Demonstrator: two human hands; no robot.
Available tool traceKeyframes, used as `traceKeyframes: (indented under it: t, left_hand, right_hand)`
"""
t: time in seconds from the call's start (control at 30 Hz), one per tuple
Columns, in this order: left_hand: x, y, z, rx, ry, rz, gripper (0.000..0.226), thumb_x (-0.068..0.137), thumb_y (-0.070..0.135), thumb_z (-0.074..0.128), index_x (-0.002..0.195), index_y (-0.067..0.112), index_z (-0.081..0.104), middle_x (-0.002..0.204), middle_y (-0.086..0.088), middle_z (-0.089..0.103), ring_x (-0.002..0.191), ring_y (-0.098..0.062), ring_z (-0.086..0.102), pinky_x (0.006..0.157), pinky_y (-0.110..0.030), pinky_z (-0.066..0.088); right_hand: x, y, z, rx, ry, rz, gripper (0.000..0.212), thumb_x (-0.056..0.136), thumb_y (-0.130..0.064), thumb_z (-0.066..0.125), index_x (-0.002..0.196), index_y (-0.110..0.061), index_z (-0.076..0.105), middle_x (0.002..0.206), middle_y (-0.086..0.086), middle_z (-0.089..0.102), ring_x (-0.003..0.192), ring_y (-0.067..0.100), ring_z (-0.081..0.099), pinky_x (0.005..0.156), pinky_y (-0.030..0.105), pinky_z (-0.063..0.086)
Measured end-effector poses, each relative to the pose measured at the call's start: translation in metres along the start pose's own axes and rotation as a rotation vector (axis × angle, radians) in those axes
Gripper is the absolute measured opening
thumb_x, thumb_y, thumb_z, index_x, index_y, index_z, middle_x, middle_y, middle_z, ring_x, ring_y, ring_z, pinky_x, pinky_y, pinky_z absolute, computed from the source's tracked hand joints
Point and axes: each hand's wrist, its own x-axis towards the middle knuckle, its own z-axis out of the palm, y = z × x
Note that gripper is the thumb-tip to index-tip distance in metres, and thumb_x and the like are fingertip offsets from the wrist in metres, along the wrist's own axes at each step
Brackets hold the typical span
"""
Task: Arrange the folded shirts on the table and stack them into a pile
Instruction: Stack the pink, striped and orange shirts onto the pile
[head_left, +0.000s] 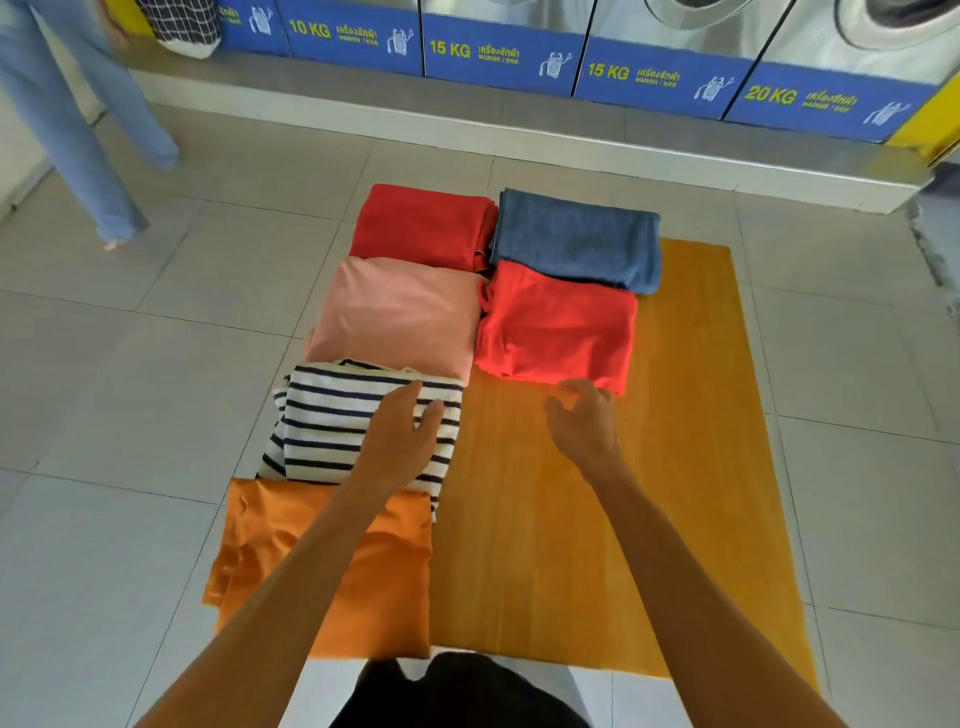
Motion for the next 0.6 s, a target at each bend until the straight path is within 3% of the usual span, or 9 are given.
traceKeyframes:
  t: [0.17,0.33,0.47,0.6]
  left_hand:
    - [-0.040,-0.038,-0.016,-0.018,-0.005,-0.026,0.056,0.099,0.036,0.046,0.148,0.010,0.035,0.151,-0.010,0.039,0.140,-0.023,0.035,0.115,-0.038,0.028]
    - [-0.061,-0.059,-0.041,-0.020,0.031,0.018,0.051,0.099,0.028,0.049,0.144,0.007,0.039,0.147,-0.011,0.044,0.136,-0.024,0.039,0.109,-0.033,0.032]
    - [-0.060,-0.080,-0.064,0.001,0.082,0.013,0.045,0.098,0.025,0.051,0.137,0.004,0.047,0.139,-0.013,0.051,0.123,-0.020,0.049,0.096,-0.027,0.040]
    - [-0.045,-0.094,-0.080,0.016,0.104,-0.029,0.047,0.097,0.026,0.052,0.140,0.007,0.046,0.141,-0.015,0.050,0.129,-0.030,0.048,0.105,-0.038,0.042]
  right_hand:
    - [-0.067,0.001,0.044,-0.032,-0.148,-0.060,0.036,0.089,-0.029,0.064,0.123,-0.017,0.064,0.135,0.012,0.053,0.110,0.036,0.061,0.092,0.049,0.054]
    - [-0.101,-0.007,0.067,-0.008,-0.163,-0.077,0.035,0.093,-0.024,0.062,0.127,-0.015,0.061,0.135,0.009,0.054,0.110,0.023,0.058,0.079,0.030,0.052]
    - [-0.113,-0.020,0.077,0.038,-0.161,-0.077,0.035,0.093,-0.025,0.061,0.127,-0.016,0.061,0.136,0.006,0.057,0.121,0.023,0.056,0.096,0.038,0.051]
    - [-0.117,-0.034,0.078,0.073,-0.141,-0.081,0.035,0.095,-0.024,0.058,0.128,-0.014,0.061,0.136,0.004,0.059,0.122,0.022,0.057,0.096,0.039,0.052]
